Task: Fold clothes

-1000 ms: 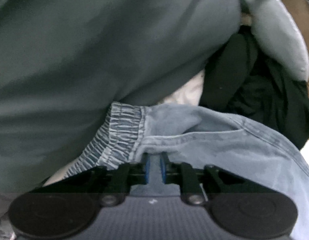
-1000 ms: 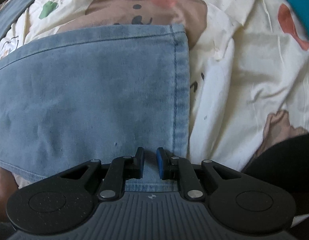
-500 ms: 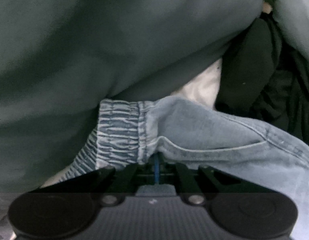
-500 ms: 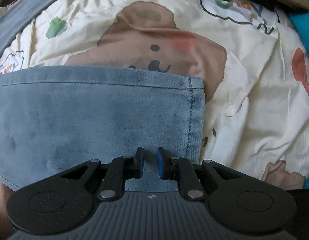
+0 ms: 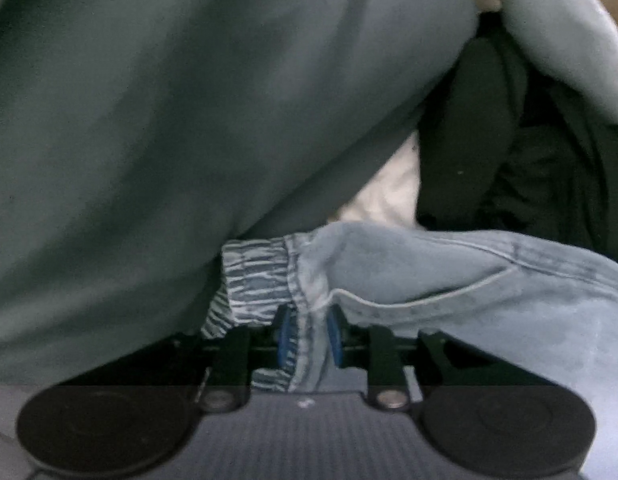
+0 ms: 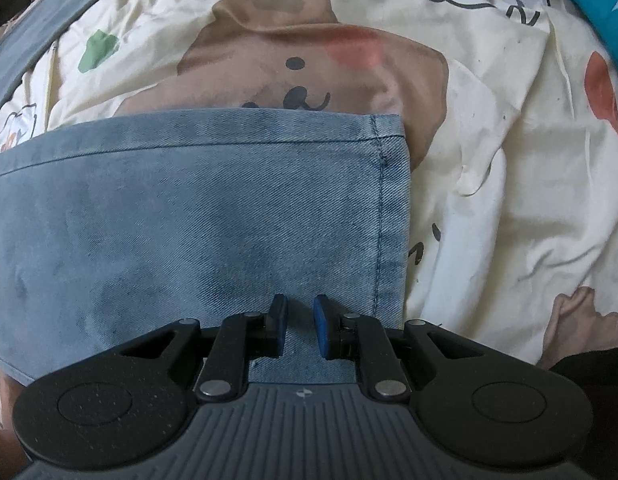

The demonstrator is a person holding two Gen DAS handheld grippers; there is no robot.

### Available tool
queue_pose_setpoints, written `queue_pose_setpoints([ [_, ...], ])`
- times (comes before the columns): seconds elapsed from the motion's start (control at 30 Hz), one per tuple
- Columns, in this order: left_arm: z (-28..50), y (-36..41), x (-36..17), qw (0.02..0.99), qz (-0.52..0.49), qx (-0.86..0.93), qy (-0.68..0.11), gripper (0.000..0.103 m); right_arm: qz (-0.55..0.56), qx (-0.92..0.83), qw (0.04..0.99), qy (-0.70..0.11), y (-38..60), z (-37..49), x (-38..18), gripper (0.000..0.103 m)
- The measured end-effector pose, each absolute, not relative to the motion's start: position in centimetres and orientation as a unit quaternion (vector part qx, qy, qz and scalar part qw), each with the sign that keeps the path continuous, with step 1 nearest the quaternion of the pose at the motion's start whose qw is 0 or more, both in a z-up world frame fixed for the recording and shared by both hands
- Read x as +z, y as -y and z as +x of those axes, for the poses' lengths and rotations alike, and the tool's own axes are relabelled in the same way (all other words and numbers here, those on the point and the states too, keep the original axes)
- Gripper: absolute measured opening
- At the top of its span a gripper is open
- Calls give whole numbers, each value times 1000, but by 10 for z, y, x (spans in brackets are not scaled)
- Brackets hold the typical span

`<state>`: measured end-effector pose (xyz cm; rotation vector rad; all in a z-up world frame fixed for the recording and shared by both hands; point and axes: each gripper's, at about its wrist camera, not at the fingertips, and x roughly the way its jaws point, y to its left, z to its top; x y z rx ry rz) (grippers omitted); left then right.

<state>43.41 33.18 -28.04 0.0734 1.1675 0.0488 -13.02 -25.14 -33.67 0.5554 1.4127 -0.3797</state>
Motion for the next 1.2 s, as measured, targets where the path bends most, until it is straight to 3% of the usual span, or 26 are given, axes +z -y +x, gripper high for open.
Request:
queue_pose_setpoints([
  [0.37, 459, -322, -318, 830, 48, 59, -552, 24, 254, -163, 708, -638, 261, -131, -340, 22],
  [0.9, 369, -273, -258, 826, 66, -93, -552, 23, 253, -162, 717, -629, 272, -160, -323, 22],
  [1.07, 336, -244, -275, 823, 52, -131, -551, 23, 255, -168, 726, -616, 262, -152, -337, 23],
  [1.2, 353, -217, -306, 820, 51, -124, -557, 23, 255, -173, 727, -614, 262, -157, -336, 23],
])
